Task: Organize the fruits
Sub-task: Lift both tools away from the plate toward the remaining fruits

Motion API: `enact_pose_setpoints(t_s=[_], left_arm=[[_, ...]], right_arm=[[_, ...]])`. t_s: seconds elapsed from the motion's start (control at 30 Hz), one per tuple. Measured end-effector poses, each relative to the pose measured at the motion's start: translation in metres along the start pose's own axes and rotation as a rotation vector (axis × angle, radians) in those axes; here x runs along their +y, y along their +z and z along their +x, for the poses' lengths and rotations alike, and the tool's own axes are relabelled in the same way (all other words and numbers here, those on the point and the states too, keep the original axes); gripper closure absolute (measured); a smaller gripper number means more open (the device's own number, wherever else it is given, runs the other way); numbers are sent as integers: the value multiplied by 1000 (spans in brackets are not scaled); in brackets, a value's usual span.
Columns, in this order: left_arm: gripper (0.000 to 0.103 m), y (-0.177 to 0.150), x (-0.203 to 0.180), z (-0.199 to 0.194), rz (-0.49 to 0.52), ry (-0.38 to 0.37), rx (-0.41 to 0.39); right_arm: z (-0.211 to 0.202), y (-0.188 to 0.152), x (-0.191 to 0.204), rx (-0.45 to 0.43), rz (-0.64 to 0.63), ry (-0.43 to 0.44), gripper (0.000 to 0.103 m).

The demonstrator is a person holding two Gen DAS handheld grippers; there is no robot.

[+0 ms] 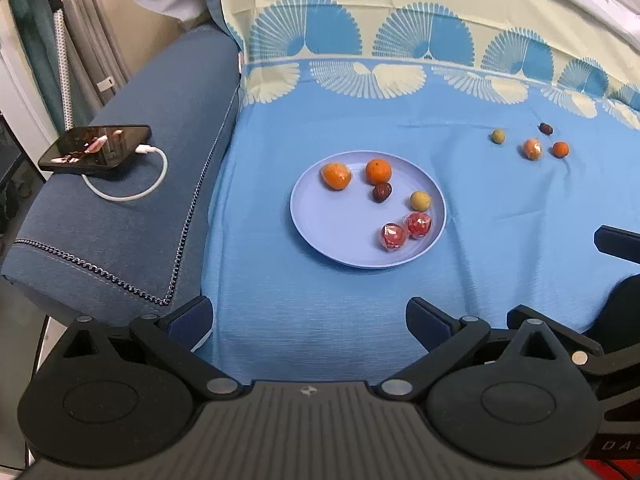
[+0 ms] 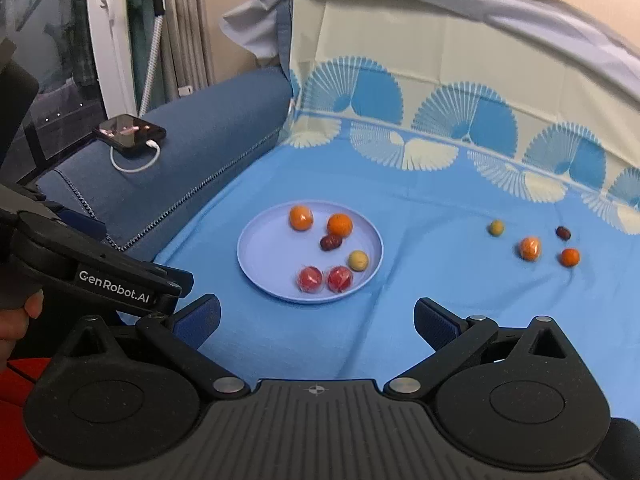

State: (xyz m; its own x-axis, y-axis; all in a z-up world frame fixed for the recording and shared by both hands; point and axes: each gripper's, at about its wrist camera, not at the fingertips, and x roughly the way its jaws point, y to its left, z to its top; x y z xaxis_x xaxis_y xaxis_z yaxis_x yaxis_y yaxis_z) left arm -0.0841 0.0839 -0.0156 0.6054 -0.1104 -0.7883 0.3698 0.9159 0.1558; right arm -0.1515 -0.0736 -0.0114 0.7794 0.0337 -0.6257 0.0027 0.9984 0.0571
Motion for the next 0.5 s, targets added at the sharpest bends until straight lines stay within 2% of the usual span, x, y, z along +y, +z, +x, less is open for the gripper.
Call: enact_pose_setpoints(t_s=[0.5], left_arm=[[0,-5,1,-14,3,-8,-34]], right_arm=[[-15,-4,6,-35,-1,-14,1]])
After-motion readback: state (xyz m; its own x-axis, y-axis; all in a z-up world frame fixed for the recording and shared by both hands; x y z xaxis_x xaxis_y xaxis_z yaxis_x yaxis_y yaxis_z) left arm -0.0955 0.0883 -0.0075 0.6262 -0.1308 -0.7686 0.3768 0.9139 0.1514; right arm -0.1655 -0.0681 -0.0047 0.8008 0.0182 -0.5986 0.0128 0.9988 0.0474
